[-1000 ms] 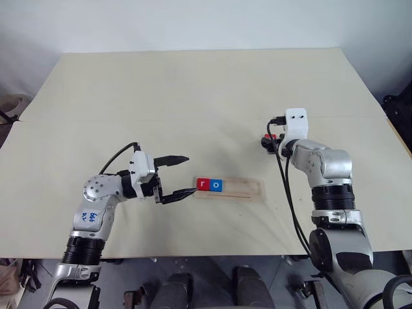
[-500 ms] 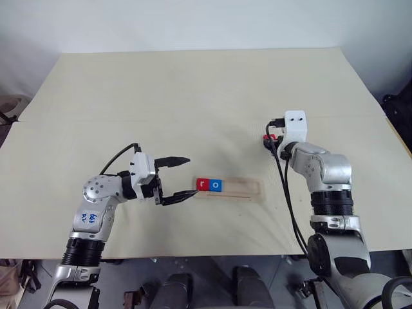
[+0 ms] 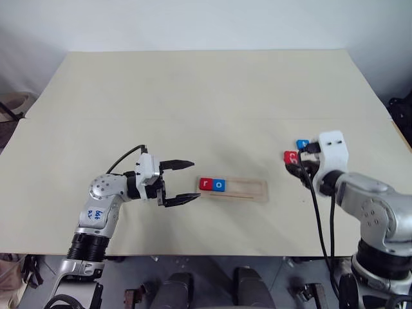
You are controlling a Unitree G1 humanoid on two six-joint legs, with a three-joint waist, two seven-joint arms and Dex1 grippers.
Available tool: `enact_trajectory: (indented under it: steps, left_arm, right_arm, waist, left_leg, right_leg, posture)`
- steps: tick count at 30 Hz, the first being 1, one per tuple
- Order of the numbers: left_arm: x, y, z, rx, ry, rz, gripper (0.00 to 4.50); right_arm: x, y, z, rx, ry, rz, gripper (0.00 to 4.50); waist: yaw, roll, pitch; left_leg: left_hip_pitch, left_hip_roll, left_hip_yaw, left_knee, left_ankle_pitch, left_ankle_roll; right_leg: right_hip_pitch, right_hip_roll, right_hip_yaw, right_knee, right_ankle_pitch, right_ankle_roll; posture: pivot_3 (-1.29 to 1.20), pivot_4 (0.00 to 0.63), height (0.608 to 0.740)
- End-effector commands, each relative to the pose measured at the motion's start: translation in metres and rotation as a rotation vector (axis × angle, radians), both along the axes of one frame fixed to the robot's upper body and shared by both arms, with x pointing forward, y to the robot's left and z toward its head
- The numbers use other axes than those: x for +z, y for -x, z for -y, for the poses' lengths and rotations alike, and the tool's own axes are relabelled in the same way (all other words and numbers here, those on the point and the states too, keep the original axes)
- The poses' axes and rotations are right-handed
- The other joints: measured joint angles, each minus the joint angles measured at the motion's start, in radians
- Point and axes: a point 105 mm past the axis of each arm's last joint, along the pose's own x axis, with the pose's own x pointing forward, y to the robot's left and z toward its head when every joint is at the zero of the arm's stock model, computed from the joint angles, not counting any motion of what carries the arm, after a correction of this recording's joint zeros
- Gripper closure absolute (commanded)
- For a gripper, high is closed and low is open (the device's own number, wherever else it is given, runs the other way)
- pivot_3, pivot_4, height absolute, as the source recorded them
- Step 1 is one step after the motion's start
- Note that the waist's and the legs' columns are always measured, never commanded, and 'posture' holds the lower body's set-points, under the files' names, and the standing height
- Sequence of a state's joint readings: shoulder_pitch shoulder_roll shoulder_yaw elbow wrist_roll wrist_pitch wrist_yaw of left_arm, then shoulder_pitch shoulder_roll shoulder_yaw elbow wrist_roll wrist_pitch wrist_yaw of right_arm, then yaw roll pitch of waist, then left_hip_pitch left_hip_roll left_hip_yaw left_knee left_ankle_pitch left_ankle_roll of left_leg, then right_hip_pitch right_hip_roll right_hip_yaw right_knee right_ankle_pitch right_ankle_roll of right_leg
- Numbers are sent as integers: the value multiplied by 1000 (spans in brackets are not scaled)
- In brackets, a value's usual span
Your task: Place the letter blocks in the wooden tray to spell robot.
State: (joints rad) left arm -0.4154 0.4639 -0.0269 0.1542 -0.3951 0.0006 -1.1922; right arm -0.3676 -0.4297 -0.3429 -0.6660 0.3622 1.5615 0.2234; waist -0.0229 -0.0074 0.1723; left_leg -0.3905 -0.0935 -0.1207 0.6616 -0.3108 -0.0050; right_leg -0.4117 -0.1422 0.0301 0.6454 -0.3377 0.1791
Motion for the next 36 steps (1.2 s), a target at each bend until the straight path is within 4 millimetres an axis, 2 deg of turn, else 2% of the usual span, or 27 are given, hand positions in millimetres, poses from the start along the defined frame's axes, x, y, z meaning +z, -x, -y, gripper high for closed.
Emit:
enact_trajectory:
  steps: [1, 4, 10, 14, 19, 23, 28, 29, 32, 36]
  left_arm:
    - [4, 0, 6, -48, 0, 22, 0]
    - [5, -3, 9, -69, -3, 23, 0]
    - [6, -6, 11, -82, -4, 27, 0]
    - [5, -5, 10, -84, -5, 25, 0]
    - [4, -4, 8, -83, -10, 20, 0]
    - [3, -5, 6, -75, -17, 21, 0]
    - [3, -6, 4, -71, -17, 26, 0]
    - [3, -5, 4, -72, -18, 28, 0]
    - [2, 0, 3, -93, -31, 33, 0]
    - [0, 6, 1, -120, -61, 15, 0]
  right_arm:
    - [-3, 17, 12, -92, 22, 8, 3030]
    - [-23, 31, 12, -145, 13, -43, 3030]
    - [-38, 35, 6, -176, 12, -87, 3030]
    - [-32, 31, 2, -135, 7, -41, 1738]
    - [-18, 31, 8, -45, 10, 4, 80]
    - [4, 39, 26, 157, 24, 81, 28]
    - [26, 53, 28, 472, 50, 271, 28]
    - [27, 56, 32, 516, 67, 296, 28]
    - [8, 71, 63, 676, 180, 301, 28]
    - [-14, 79, 100, 742, 202, 213, 28]
  waist:
    - [-1, 0, 0]
    - [1, 0, 0]
    - [-2, 0, 0]
    - [-2, 0, 0]
    - [-2, 0, 0]
    - [5, 0, 0]
    - [22, -1, 0]
    - [23, -1, 0]
    - [23, -2, 1]
    - [22, -2, 1]
  left_leg:
    - [0, 0, 0, 0, 0, 0]
    - [0, 0, -1, 0, 0, 0]
    - [1, 0, 1, 0, 0, 0]
    - [1, 0, 0, 0, 0, 0]
    - [1, 0, 0, 0, 0, 0]
    - [1, -1, 1, 0, 0, 1]
    - [2, 0, 3, 0, -1, 1]
    - [3, 0, 3, 0, -1, 1]
    - [3, 0, 4, 1, -1, 1]
    - [4, 0, 5, 1, -1, 3]
  right_leg:
    - [0, 0, 0, 0, 0, 0]
    - [0, 0, 0, 0, 0, 0]
    - [0, 0, 1, 0, 0, 0]
    - [0, 0, 1, 0, 0, 0]
    - [0, 0, 1, 0, 0, 0]
    - [1, 0, 0, -2, 0, 0]
    - [3, 1, 0, -4, 0, 1]
    - [3, 1, 0, -4, 0, 1]
    - [4, 1, 1, -4, 0, 1]
    - [6, 1, 1, -7, 1, 2]
  posture:
    - [0, 150, 740]
    - [0, 150, 740]
    - [0, 150, 740]
    - [0, 150, 740]
    - [0, 150, 740]
    - [0, 150, 740]
    - [0, 150, 740]
    - [0, 150, 740]
    - [0, 150, 740]
    - [0, 150, 740]
